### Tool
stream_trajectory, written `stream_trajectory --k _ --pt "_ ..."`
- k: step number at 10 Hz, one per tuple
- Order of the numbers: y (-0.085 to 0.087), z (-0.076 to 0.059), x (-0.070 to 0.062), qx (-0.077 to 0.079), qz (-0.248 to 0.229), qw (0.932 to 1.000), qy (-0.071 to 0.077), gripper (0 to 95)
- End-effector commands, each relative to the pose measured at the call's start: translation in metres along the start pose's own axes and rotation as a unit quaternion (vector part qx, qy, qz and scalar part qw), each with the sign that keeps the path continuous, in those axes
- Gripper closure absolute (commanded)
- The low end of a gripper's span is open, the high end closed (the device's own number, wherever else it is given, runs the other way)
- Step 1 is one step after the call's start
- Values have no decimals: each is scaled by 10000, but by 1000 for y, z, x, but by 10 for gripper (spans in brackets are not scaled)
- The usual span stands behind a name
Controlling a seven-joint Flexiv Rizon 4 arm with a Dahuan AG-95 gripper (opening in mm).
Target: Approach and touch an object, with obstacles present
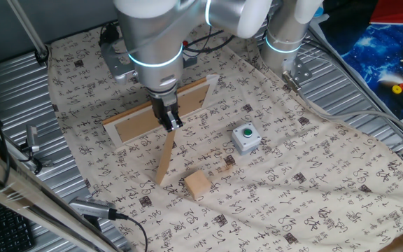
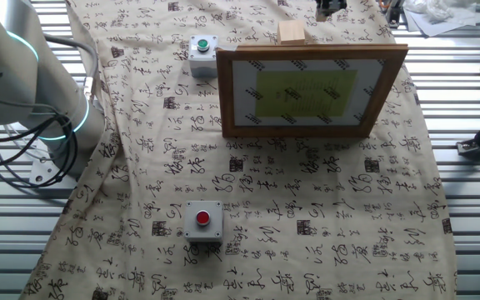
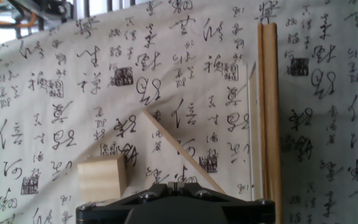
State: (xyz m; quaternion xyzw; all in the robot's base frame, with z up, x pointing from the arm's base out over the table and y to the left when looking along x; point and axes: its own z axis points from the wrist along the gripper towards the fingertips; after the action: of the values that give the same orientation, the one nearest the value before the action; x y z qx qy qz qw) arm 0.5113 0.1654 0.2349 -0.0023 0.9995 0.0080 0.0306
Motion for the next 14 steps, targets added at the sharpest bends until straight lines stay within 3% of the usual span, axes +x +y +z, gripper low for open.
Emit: stream_trajectory --k 1,4,8,9,10,13,14 --pt "0 0 0 29 31 9986 -526 950" --pt "0 0 0 50 48 9989 -465 950" --pt "-20 -32 -3 30 -31 9995 -298 950" --pt "-22 -34 -3 22 -50 9996 -288 950" --pt "-34 -47 -3 8 -143 9997 -220 950" --pt "-53 -54 -5 16 -304 9995 -119 950" --pt "-69 -55 -7 9 -449 9990 -79 950"
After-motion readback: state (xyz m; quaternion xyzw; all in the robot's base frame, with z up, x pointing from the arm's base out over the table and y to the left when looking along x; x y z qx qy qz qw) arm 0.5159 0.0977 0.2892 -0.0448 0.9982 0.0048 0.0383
